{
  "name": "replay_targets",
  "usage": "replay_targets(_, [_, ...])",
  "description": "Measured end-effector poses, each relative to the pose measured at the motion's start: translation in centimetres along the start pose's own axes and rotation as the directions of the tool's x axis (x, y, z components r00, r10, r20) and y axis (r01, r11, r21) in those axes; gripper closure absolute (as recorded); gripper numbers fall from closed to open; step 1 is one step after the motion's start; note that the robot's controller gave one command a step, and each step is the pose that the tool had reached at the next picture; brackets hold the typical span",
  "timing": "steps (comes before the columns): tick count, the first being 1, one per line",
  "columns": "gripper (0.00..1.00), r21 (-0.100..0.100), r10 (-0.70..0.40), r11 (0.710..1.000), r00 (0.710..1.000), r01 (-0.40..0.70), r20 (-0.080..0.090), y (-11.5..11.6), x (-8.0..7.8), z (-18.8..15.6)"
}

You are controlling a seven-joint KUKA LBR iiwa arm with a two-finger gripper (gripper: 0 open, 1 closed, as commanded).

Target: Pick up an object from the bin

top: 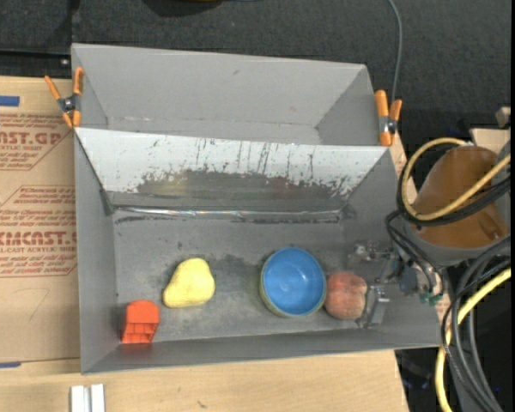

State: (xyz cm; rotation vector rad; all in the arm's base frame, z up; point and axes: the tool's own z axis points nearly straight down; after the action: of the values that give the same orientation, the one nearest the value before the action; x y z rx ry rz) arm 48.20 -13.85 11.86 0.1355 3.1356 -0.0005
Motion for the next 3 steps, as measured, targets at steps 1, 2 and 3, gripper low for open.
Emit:
replay_targets(1, [0.0,0.0,-0.15,0.989,0.989,0.15,0.003,0.2,-1.0,4.8])
replay_targets(2, [0.0,0.003,-0.159,0.987,0.987,0.159,0.012,1.3,-0.3,4.7])
replay_targets(3, [1.0,0.0,-0.149,0.989,0.989,0.149,0.004,0.3,-1.0,4.9])
